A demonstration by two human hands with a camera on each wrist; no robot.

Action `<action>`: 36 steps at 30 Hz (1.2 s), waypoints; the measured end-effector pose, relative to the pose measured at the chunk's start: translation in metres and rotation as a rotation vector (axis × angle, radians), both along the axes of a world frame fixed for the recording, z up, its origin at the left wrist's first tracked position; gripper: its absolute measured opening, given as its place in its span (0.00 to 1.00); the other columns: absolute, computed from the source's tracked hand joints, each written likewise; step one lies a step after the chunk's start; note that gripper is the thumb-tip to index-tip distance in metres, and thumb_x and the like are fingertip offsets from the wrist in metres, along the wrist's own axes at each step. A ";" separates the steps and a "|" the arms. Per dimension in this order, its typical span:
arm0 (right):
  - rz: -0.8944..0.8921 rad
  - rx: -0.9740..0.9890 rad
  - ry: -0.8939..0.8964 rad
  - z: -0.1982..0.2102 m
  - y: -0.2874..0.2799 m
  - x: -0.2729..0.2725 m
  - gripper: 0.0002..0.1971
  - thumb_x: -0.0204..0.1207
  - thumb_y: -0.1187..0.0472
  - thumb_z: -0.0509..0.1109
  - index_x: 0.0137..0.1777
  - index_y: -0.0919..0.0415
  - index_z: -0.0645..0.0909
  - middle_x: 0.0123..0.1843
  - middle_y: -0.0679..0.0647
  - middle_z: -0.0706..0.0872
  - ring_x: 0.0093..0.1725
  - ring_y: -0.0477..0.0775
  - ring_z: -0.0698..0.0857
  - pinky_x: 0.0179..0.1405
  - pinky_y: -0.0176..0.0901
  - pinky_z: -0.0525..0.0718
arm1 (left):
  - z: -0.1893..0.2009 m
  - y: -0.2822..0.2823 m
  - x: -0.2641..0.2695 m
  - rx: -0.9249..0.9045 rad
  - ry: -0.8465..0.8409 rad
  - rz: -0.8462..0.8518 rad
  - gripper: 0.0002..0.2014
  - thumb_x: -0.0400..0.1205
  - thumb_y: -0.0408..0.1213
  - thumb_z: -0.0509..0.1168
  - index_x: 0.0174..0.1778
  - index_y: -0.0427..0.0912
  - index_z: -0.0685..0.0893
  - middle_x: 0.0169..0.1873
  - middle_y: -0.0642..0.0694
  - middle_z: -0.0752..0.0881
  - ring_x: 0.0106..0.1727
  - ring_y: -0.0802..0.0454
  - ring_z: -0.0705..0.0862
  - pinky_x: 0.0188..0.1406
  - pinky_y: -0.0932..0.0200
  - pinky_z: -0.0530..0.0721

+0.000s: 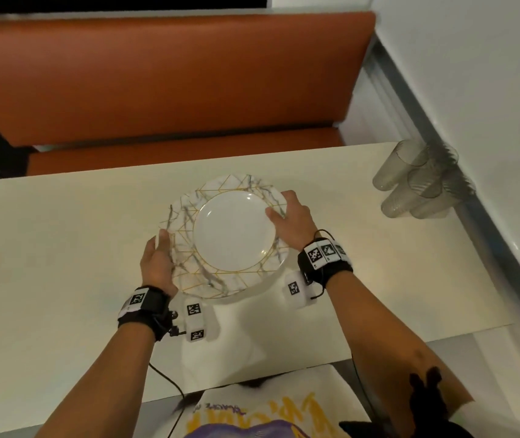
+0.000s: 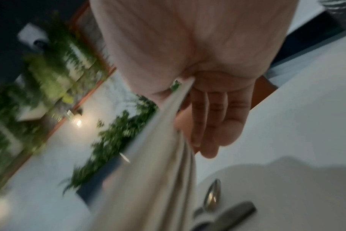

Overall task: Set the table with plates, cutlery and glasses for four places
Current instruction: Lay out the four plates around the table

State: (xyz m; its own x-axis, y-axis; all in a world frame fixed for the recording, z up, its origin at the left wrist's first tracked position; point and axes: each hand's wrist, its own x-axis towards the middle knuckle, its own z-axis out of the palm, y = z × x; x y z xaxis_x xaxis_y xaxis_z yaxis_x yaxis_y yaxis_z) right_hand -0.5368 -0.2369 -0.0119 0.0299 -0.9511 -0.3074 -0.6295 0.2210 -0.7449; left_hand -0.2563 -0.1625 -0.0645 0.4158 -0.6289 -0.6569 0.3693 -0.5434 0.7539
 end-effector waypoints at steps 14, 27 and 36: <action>-0.691 0.147 -0.359 -0.090 -0.096 -0.127 0.30 0.70 0.59 0.63 0.75 0.62 0.75 0.61 0.58 0.84 0.54 0.60 0.83 0.53 0.56 0.84 | -0.016 0.013 0.037 -0.007 -0.336 0.320 0.32 0.74 0.75 0.66 0.64 0.55 0.85 0.64 0.44 0.90 0.67 0.39 0.88 0.67 0.35 0.87; -0.597 0.156 0.076 -0.128 -0.088 -0.147 0.23 0.78 0.58 0.71 0.69 0.68 0.78 0.65 0.65 0.85 0.66 0.67 0.83 0.65 0.59 0.84 | 0.006 0.011 -0.007 -0.034 -0.345 0.446 0.10 0.79 0.65 0.66 0.46 0.66 0.85 0.54 0.53 0.91 0.59 0.48 0.90 0.64 0.43 0.89; -0.563 0.180 0.064 -0.126 -0.103 -0.145 0.26 0.77 0.61 0.76 0.73 0.66 0.72 0.68 0.67 0.81 0.63 0.68 0.85 0.57 0.54 0.88 | 0.010 0.009 -0.034 -0.037 -0.344 0.444 0.15 0.85 0.60 0.64 0.59 0.56 0.84 0.56 0.49 0.90 0.57 0.47 0.89 0.55 0.50 0.89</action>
State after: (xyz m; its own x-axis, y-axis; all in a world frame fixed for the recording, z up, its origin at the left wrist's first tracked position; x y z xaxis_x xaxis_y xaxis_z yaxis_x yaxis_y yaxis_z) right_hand -0.6816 -0.3395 -0.1376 -0.4880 -0.7481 -0.4497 -0.4211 0.6530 -0.6295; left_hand -0.2900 -0.1533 -0.0543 0.8324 -0.3648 -0.4171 0.2856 -0.3628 0.8871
